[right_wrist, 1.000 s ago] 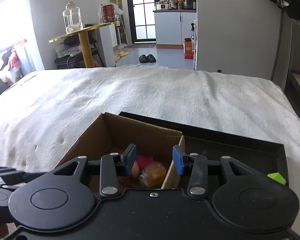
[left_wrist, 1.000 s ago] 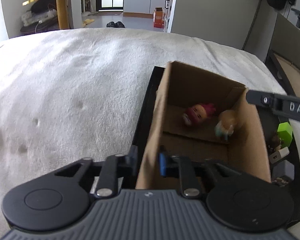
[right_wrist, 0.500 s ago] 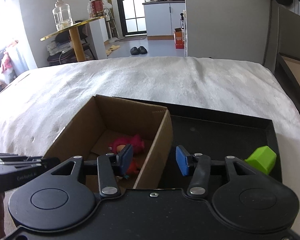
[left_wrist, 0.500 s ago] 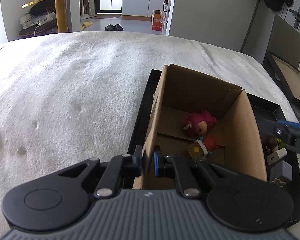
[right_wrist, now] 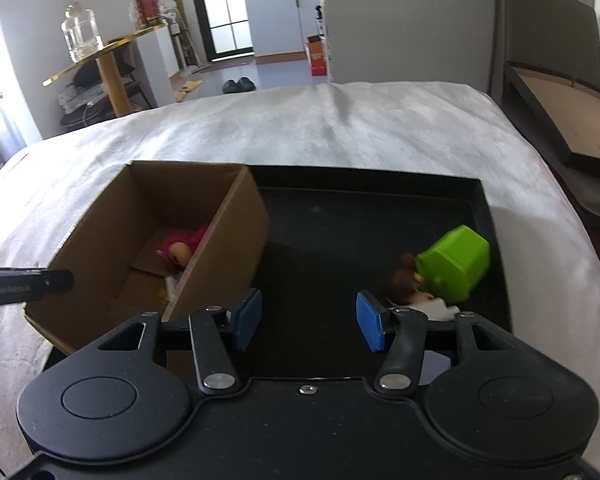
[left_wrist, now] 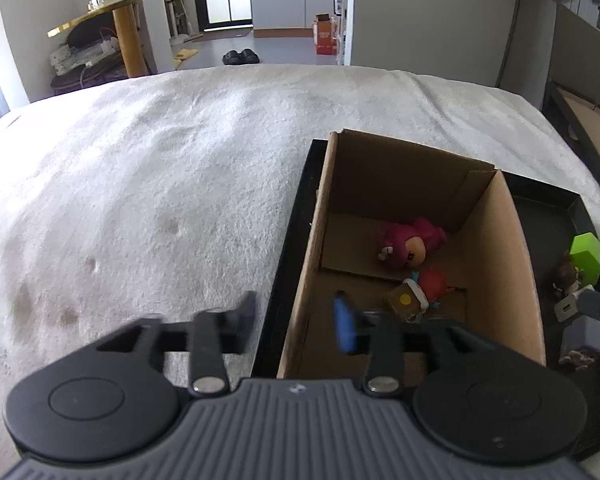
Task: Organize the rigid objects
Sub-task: 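Release the mug figure into the box while the left gripper clamps the box wall, then grasp the lavender bunny cube with the right gripper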
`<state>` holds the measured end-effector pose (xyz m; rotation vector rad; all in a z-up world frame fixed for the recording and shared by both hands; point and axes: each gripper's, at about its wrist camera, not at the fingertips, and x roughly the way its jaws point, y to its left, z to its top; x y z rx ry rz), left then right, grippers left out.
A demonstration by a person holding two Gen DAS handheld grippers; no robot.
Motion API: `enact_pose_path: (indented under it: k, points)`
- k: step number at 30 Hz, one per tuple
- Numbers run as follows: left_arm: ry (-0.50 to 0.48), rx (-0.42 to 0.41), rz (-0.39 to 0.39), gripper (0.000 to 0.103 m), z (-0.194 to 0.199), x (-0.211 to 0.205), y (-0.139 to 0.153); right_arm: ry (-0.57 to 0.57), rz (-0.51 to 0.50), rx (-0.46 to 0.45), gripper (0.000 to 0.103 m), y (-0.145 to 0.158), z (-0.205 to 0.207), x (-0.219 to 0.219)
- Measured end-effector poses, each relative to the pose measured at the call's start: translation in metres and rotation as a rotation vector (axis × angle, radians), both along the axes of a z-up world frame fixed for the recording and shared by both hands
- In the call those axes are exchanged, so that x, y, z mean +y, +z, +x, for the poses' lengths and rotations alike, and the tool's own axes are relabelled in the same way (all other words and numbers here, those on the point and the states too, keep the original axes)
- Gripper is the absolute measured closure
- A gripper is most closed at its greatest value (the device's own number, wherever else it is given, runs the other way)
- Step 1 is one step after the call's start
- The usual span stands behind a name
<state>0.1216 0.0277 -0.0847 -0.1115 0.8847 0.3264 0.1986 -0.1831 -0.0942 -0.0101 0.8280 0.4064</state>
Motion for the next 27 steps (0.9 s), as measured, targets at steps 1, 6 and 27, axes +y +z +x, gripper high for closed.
enact_pose_path:
  k: [1,6,27]
  points:
    - [-0.001,-0.003,0.015,0.042,0.0,-0.002,0.001,-0.006,-0.001,0.004,0.049,-0.001,0.0,-0.003]
    - [0.003,0.003,0.072,0.022,0.005,-0.012,0.002,-0.033,-0.005,0.015,0.043,-0.007,-0.001,-0.019]
    - [-0.015,0.019,0.151,0.019,0.02,-0.042,0.01,-0.101,-0.055,0.121,0.026,-0.048,-0.001,-0.056]
